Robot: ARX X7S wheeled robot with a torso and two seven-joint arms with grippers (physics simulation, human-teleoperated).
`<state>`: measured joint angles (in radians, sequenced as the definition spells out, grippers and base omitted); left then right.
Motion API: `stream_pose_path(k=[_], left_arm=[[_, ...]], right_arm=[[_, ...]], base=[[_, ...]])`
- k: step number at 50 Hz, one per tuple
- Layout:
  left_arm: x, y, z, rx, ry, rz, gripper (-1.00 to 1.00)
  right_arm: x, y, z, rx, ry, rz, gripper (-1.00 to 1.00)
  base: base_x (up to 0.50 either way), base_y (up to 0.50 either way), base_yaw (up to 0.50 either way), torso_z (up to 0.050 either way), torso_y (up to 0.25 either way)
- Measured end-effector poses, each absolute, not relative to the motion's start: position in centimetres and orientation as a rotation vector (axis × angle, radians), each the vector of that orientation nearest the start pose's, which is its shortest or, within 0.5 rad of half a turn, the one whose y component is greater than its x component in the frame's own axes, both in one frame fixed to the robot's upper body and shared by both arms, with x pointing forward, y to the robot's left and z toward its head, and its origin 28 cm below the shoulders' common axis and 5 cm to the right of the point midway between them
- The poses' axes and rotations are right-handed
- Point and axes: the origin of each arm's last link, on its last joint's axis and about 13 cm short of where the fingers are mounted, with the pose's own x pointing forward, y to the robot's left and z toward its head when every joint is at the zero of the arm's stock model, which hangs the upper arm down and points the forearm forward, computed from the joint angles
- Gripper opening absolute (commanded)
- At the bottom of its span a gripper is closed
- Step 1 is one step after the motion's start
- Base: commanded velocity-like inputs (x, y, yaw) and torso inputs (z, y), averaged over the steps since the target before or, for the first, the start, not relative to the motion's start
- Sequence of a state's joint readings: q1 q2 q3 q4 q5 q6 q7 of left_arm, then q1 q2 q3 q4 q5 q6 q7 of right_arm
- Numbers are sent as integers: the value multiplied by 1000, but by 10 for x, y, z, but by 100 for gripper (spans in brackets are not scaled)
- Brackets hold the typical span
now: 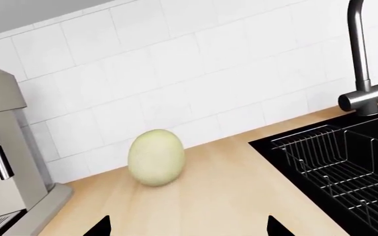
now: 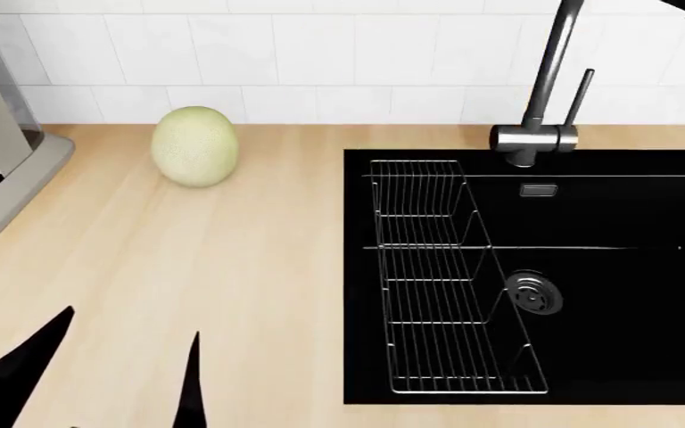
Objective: Pick the jam and bar from the counter and place them in the cabinets closest to them.
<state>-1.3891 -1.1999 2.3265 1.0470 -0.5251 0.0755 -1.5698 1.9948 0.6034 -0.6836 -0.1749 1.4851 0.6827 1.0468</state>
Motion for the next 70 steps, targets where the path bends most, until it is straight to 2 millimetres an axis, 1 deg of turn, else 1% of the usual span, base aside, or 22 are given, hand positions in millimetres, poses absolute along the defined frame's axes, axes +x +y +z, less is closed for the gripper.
stream_pose_path(k=[4,11,18,23,35,36,45,64,70], left_arm=[[87,230,166,271,-169,-77,100],[88,230,167,274,-169,-80,100],[88,229,166,272,-164,-80,100],[88,228,166,271,-160,-80,100],[88,227,165,270,-153,-76,100],[88,227,165,269,-153,-76,100],[87,228,164,266,-151,-72,100],[86,228,164,262,-153,-68,100],[86,228,164,259,-155,-67,100]], right_arm=[[227,-85,497,65,-645,-12,-100],[274,-79,511,34,-515,-10,-100],[321,-76,516,33,-361,6,-100],[332,-76,524,4,-357,-7,-100],[339,-74,528,-4,-367,8,-100],[340,-74,528,-5,-369,8,100],[342,-79,527,2,-380,-15,100],[344,-79,529,18,-380,-17,100],[339,-77,528,33,-377,-14,100]], base=[[0,0,0,0,0],[0,0,0,0,0],[0,0,0,0,0],[6,0,3,0,0],[8,1,4,0,0],[0,3,4,0,0],[5,1,2,0,0],[0,0,0,0,0],[0,0,0,0,0]])
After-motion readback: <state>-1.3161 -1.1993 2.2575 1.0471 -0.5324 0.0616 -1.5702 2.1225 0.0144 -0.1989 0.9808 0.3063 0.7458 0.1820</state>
